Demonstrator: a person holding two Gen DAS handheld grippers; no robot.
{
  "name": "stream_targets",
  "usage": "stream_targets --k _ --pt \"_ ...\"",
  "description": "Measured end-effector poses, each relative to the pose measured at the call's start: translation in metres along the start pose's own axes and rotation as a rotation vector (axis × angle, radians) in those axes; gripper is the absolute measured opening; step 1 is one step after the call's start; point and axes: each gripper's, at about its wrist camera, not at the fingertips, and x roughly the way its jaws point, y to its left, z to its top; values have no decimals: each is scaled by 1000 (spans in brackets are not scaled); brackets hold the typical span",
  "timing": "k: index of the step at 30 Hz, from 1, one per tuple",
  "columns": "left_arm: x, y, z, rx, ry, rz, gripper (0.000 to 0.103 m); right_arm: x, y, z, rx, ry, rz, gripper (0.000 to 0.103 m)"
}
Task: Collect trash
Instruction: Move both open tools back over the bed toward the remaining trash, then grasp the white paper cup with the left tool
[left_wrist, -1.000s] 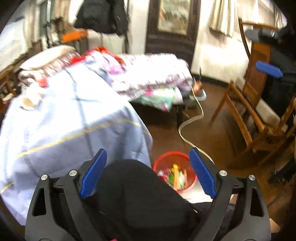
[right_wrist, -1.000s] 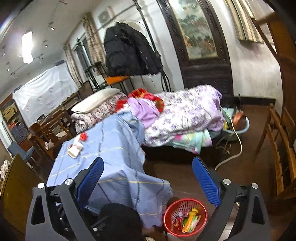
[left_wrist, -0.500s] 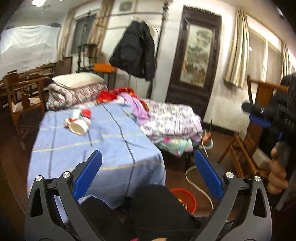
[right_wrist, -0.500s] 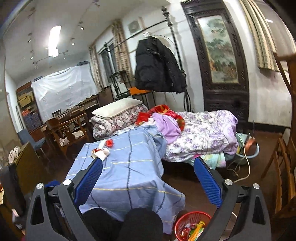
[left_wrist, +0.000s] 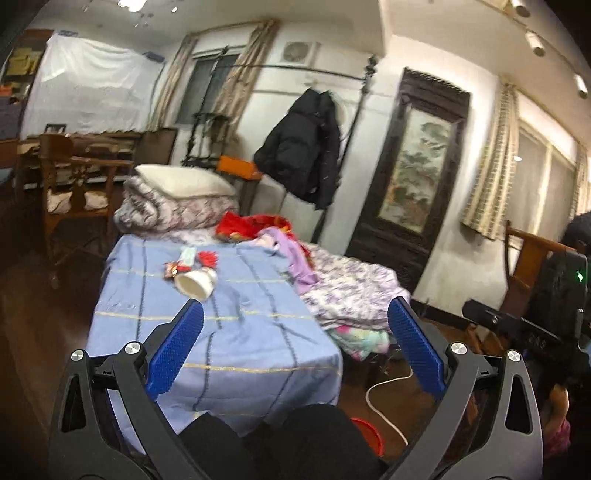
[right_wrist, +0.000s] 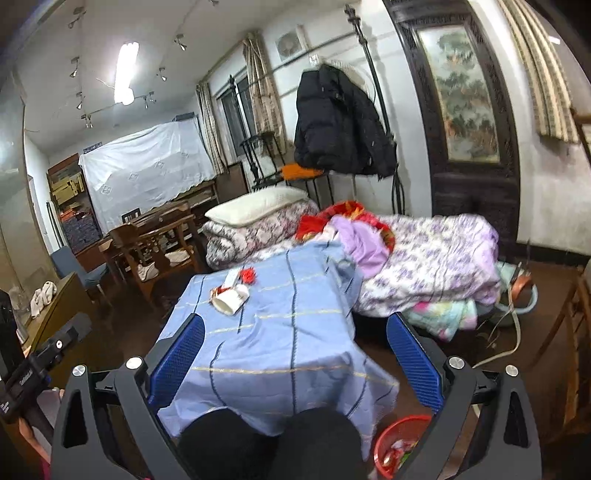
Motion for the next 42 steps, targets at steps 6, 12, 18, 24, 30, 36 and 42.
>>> stream_targets --k 6,12,18,24,30,36,42 --pt "28 20 -12 13 37 144 96 50 -4 -20 34 84 28 97" --pt "74 59 -35 -16 149 225 96 117 -6 -56 54 185 34 97" --pt "117 109 -51 -119 287 257 96 162 -1 -91 26 211 8 97" --pt "169 127 -27 -17 323 305 96 180 4 -113 -67 215 -11 97" --pt "242 123 -1 147 354 317 96 183 5 -118 -114 216 8 97" --pt "327 123 11 274 440 371 96 183 7 -119 -144 220 17 97" --pt "398 149 6 248 555 391 96 191 6 -123 -150 260 40 97"
